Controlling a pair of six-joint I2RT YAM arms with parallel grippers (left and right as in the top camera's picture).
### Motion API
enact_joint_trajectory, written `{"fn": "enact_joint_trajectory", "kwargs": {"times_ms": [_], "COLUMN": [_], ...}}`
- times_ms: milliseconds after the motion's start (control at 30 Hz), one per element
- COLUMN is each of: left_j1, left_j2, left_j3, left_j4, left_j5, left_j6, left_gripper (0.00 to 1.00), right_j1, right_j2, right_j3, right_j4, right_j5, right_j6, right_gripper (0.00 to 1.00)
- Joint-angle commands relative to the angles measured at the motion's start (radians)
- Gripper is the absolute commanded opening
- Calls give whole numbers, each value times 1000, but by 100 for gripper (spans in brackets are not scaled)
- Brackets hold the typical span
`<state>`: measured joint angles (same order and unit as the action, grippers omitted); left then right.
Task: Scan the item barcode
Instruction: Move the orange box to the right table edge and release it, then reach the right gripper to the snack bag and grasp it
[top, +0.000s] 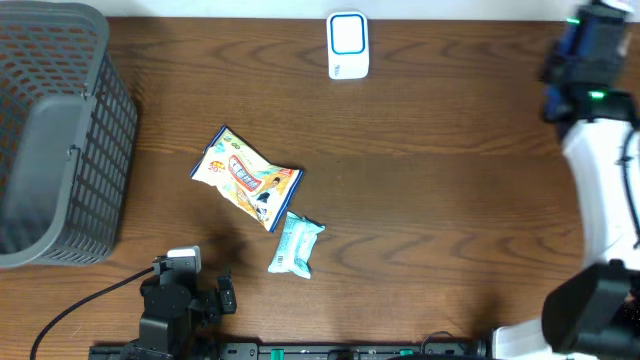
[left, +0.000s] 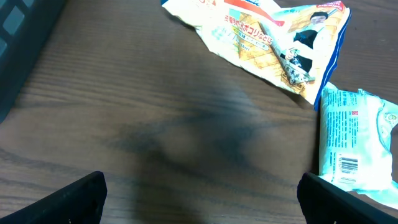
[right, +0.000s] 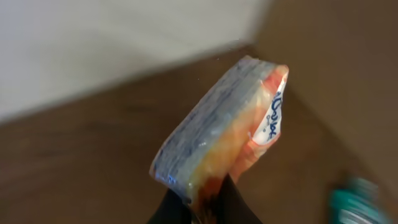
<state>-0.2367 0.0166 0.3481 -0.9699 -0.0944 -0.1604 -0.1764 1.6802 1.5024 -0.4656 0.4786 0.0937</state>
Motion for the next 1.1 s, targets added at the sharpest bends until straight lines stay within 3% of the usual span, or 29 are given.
{"fn": "enact_joint_trajectory", "kwargs": {"times_ms": [0, 200, 267, 300, 400, 567, 767, 900, 1067], "left_j1": [-2, -2, -2, -2, -2, -2, -2, -2, -2], "left_j2": [-6, -6, -6, -6, -6, -6, -6, -6, -6], "left_j3": [-2, -2, -2, -2, -2, -2, -2, -2, -2], "left_j4": [-9, -9, -9, -9, -9, -9, -9, -9, -9], "left_j5": [5, 5, 5, 5, 5, 5, 5, 5, 5], "left_j6": [-2, -2, -2, -2, -2, -2, -2, -2, -2], "left_gripper": [98, 98, 98, 98, 98, 98, 98, 98, 98], "right_j1": [-154, -374, -404, -414, -418, -384, -245, -67, 196], "right_j2": [85, 260, 295, 307, 307, 247, 98, 85, 111], "right_j3": [-23, -25, -25, -25, -23, 13, 19, 18, 8], "right_j4": [-30, -40, -24, -16, 0, -16, -169, -175, -183], "right_j5": [56, 16, -2, -29, -158, -476, -993, -1355, -1476], "right_j6": [-10, 51, 51, 51, 51, 52, 128, 149, 215], "right_gripper": [1, 1, 6, 19, 99, 99, 99, 99, 99]}}
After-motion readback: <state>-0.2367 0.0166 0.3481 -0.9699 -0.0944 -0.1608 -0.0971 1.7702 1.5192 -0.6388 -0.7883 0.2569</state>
